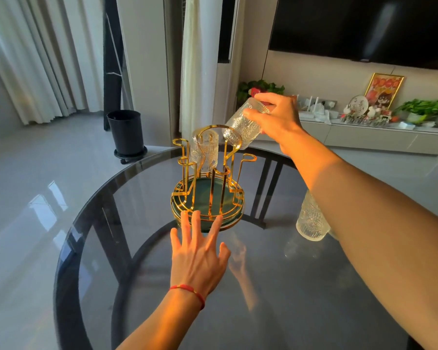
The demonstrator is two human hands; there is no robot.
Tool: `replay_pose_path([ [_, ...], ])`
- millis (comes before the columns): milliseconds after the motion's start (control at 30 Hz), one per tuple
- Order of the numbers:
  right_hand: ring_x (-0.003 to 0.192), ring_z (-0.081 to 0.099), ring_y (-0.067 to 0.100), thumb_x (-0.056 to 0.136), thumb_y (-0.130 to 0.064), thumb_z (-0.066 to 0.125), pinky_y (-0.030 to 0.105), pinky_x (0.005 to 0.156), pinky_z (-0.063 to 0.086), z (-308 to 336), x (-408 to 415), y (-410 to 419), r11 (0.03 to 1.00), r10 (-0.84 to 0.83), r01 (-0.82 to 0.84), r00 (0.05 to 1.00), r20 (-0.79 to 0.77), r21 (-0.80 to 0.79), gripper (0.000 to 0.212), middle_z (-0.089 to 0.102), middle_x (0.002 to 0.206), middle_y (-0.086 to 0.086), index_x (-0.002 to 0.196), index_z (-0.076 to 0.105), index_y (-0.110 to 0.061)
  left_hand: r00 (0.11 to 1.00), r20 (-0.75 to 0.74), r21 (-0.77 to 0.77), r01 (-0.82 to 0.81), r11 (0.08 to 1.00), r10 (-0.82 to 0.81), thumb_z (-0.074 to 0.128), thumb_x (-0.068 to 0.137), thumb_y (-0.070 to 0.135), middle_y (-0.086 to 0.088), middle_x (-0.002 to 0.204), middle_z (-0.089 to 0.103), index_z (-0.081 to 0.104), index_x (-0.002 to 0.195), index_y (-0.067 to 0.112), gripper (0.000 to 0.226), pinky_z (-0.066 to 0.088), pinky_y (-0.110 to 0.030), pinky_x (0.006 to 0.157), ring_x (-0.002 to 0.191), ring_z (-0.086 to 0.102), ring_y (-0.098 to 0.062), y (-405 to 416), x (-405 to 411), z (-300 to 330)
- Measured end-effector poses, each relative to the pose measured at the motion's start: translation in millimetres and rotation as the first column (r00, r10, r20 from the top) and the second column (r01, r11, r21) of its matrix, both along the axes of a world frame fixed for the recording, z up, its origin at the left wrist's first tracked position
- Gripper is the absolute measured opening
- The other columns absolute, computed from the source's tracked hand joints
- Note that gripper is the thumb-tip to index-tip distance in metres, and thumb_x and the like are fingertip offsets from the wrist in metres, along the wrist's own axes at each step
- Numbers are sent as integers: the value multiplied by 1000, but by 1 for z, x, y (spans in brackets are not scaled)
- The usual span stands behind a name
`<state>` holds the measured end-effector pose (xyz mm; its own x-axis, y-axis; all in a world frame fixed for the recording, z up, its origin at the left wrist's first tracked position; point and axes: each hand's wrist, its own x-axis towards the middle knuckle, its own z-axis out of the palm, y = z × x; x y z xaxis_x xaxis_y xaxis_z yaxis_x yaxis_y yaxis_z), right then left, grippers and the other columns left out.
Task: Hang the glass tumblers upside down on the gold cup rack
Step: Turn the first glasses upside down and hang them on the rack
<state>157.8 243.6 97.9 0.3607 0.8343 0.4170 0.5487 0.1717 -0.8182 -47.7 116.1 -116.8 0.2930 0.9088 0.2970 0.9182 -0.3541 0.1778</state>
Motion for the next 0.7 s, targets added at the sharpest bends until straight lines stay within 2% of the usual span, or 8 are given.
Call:
replay_pose_path([
  [100, 118, 62, 17, 75, -35, 86, 45, 93, 60, -1, -4, 10, 999, 5, -2, 997, 74, -33, 59, 67, 130, 1, 130, 69, -21, 1000, 16, 3, 3, 1000, -3, 34, 96, 54, -24, 159, 27, 25, 155, 33, 63, 30, -63, 112, 149, 14, -45, 1, -1, 0],
  [200, 106, 63, 12, 69, -36, 89, 40, 88, 61, -3, -8, 16, 996, 25, -16, 994, 106, -89, 60, 68, 112, -8, 125, 72, -21, 1000, 23, 3, 5, 1000, -5, 37, 97, 53, -24, 159, 29, 28, 154, 32, 62, 30, -64, 112, 148, 16, -46, 2, 0, -1],
  [300, 90, 60, 4, 66, -31, 91, 29, 73, 57, -6, -13, 21, 984, 80, -59, 989, 122, -170, 56, 62, 94, -18, 119, 76, -22, 1000, 23, -3, 4, 1000, -4, 34, 97, 53, -23, 160, 26, 26, 155, 32, 62, 27, -64, 114, 149, 14, -45, 2, -1, -2],
  [367, 93, 61, 4, 68, -27, 89, 26, 66, 53, -9, -13, 24, 972, 104, -87, 992, 66, -216, 48, 65, 96, -16, 115, 77, -25, 1000, 19, -1, 3, 1000, -3, 33, 97, 53, -22, 161, 25, 24, 156, 33, 62, 26, -63, 114, 149, 12, -45, 1, -1, -2],
  [467, 108, 66, 15, 73, -16, 87, 39, 81, 59, -9, -8, 29, 926, 158, -170, 985, -63, -337, 42, 73, 109, -6, 113, 77, -25, 1000, 19, -7, 7, 1000, -7, 32, 98, 53, -23, 162, 23, 22, 156, 33, 63, 24, -63, 115, 150, 9, -45, 0, -1, -2],
  [533, 105, 68, 13, 77, -9, 86, 45, 90, 58, -6, -1, 31, 873, 218, -239, 971, -97, -425, 41, 76, 107, -5, 114, 76, -23, 1000, 14, -13, 7, 1000, -7, 29, 98, 54, -22, 163, 20, 19, 156, 33, 63, 23, -63, 116, 150, 6, -45, 0, -1, -2],
  [600, 105, 67, 12, 76, -6, 86, 43, 90, 57, -3, 6, 33, 819, 295, -294, 952, -77, -492, 46, 74, 113, -2, 118, 75, -22, 1000, 11, -17, 7, 1000, -6, 28, 97, 54, -22, 163, 19, 19, 157, 34, 63, 22, -64, 116, 150, 6, -45, 0, 0, -2],
  [700, 119, 59, 21, 70, -6, 89, 45, 96, 54, 0, 11, 37, 771, 397, -329, 918, 7, -545, 60, 68, 130, 6, 125, 71, -22, 1000, 20, -13, 5, 1000, -4, 32, 97, 53, -22, 162, 21, 22, 156, 33, 63, 23, -65, 116, 150, 8, -46, 0, 0, -2],
])
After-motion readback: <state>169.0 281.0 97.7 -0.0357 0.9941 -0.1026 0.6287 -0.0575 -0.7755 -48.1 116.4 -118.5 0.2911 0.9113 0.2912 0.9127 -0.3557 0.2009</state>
